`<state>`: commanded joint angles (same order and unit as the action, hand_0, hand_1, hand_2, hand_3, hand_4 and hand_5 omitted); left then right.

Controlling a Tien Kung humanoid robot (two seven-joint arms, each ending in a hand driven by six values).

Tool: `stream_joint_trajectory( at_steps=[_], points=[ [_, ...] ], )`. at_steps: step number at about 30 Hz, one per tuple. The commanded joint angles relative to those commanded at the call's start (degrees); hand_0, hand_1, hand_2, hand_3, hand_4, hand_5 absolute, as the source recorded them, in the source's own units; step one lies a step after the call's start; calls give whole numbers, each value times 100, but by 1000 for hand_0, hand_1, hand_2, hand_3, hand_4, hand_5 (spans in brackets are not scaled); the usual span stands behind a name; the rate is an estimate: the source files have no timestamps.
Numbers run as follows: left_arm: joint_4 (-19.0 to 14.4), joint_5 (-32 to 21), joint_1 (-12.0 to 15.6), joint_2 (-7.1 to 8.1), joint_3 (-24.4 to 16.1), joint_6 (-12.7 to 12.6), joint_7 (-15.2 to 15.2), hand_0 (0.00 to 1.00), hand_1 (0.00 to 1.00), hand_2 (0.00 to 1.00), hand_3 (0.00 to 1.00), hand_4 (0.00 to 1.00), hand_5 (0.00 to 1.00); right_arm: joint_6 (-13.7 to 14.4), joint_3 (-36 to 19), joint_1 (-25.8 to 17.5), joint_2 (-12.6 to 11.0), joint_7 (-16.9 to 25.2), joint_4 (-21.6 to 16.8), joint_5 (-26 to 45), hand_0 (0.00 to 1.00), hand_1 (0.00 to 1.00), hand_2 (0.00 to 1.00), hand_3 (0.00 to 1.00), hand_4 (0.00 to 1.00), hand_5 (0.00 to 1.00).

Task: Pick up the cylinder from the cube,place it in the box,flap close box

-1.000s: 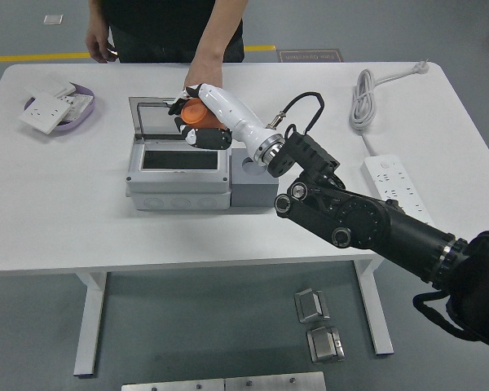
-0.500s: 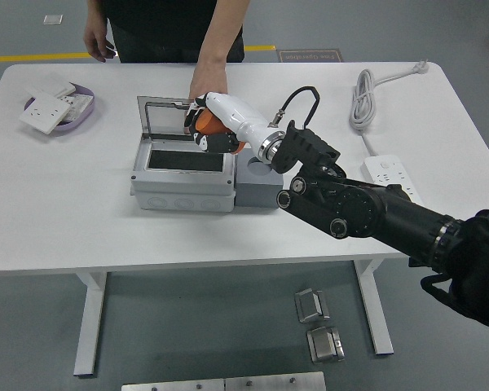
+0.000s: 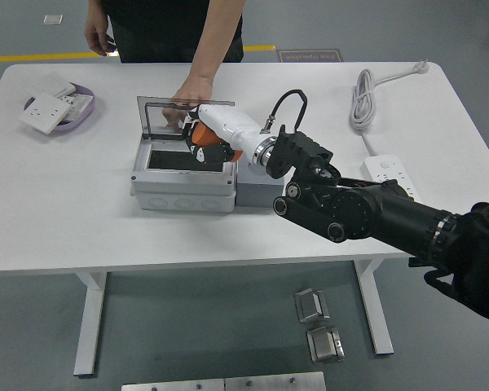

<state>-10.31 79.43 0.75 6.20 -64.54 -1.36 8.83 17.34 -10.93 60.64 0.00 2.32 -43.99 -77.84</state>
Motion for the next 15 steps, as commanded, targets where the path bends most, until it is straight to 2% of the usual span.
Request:
stream_joint_trajectory(
  at_steps=[15],
  points=[
    [0,76,-16,9,-81,0,26,587,602,528,561,474,76,19,344,61,0,-57,103,197,324,519,525,536,121,2]
  ],
)
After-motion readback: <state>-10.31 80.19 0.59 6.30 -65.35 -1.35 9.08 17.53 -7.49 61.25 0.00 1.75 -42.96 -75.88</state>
